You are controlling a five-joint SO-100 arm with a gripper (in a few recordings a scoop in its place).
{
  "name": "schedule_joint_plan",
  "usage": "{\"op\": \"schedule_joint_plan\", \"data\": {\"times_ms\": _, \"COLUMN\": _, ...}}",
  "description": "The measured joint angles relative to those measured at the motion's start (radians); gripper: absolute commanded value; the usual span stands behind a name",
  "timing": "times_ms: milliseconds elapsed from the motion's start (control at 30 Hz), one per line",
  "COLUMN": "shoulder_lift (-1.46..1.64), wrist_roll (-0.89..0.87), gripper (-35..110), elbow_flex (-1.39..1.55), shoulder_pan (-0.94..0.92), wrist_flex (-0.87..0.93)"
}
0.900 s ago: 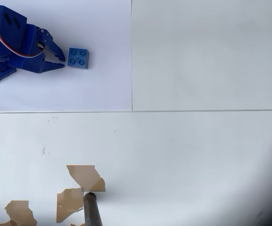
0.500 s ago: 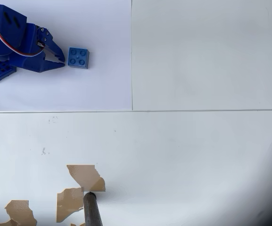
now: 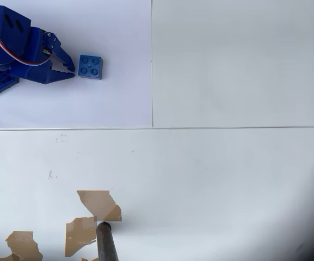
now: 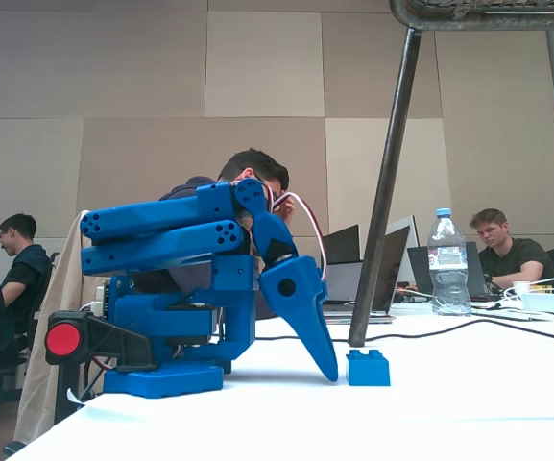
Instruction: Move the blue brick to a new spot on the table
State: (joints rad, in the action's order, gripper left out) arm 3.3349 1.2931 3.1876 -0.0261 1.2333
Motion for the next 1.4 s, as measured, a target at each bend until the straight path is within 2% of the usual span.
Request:
{"op": "schedule_joint_plan", "data": {"times_ms": 300, "shoulder_lift": 0.0, "wrist_roll": 0.003, "gripper": 0, "elbow_flex": 0.0, "shoulder_pan": 0.0, "wrist_flex": 0.0}}
{"op": "schedule_joint_plan", "data": {"times_ms": 833, "shoulder_lift": -0.005, "wrist_roll": 0.195, "gripper": 0, "elbow_flex": -0.012, "shoulder_pan": -0.034, "wrist_flex": 0.041}}
{"op": "schedule_joint_plan", "data": {"times_ms": 1167, "shoulder_lift": -0.382, "wrist_roll": 0.066, "gripper": 20, "elbow_flex": -0.316, "shoulder_pan": 0.1, "wrist_flex": 0.046}}
{"op": "schedule_joint_plan", "data": {"times_ms": 1400, "shoulder_lift": -0.649, "wrist_roll": 0.158, "gripper": 28, "elbow_flex": -0.416, "shoulder_pan": -0.015, "wrist_flex": -0.132}}
